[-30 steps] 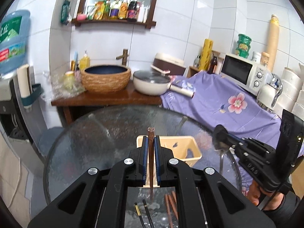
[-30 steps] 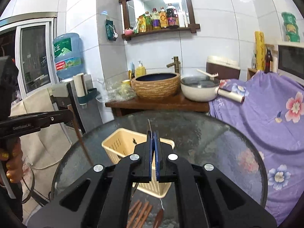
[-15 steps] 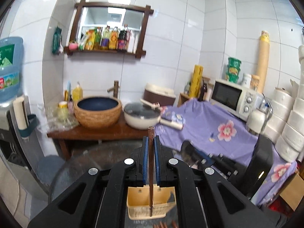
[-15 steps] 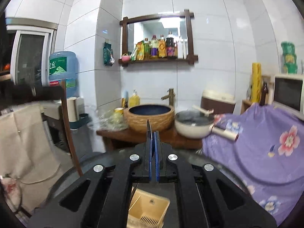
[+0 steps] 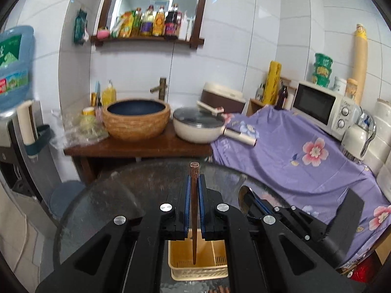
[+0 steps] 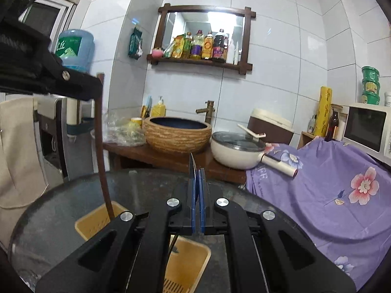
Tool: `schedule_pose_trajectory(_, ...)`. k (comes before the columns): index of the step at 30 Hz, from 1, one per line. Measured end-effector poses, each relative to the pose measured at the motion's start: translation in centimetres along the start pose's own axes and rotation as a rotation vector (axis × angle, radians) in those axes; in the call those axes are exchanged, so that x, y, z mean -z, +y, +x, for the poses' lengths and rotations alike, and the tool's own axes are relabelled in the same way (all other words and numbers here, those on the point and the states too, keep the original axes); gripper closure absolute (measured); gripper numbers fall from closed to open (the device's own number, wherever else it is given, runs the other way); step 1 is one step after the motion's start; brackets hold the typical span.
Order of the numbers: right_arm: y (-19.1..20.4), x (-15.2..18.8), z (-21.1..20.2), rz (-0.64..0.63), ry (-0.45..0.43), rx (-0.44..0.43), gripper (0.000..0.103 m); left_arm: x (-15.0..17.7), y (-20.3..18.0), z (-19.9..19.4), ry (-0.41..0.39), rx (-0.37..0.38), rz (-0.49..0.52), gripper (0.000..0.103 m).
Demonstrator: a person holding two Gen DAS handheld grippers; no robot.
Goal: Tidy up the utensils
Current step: 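Open both grippers in the holder and withdraw them toward the utensils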
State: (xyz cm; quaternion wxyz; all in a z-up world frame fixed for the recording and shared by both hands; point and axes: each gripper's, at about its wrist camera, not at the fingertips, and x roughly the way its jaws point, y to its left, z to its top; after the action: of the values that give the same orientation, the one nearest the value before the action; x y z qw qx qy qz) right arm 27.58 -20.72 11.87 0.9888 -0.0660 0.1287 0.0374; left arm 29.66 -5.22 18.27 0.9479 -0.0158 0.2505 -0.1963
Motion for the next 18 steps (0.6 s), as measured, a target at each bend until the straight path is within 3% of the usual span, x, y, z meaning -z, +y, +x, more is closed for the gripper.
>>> schedule_pose_trajectory(8,0.5,2.8,0.3,-0.005,0.098,-0.065,0.100,4.1,1.0,2.9,0.099,0.003,-0.007,0.101)
schedule_pose_trajectory(14,1.0,4.0,-0.6,-0.032,0.123,-0.081,0.099,5.1,1.2,3.5,0.124,0.000,-0.002,0.100)
schedule_pose_trajectory(16,0.7,4.2,-1.1,-0.012,0.140,-0.091,0.099,5.3,1.3,3.2,0.125,0.006,-0.005,0.098)
schedule_pose_trajectory(17,0.5,4.3,-1.3,0.000,0.155,-0.094,0.097,5.4,1.5,2.9,0.123,0.009,-0.006,0.093)
schedule_pose_trajectory(18,0.3,4.5,-1.6,0.014,0.174,-0.100,0.087,5.6,1.6,2.5,0.118,0.012,-0.005,0.080)
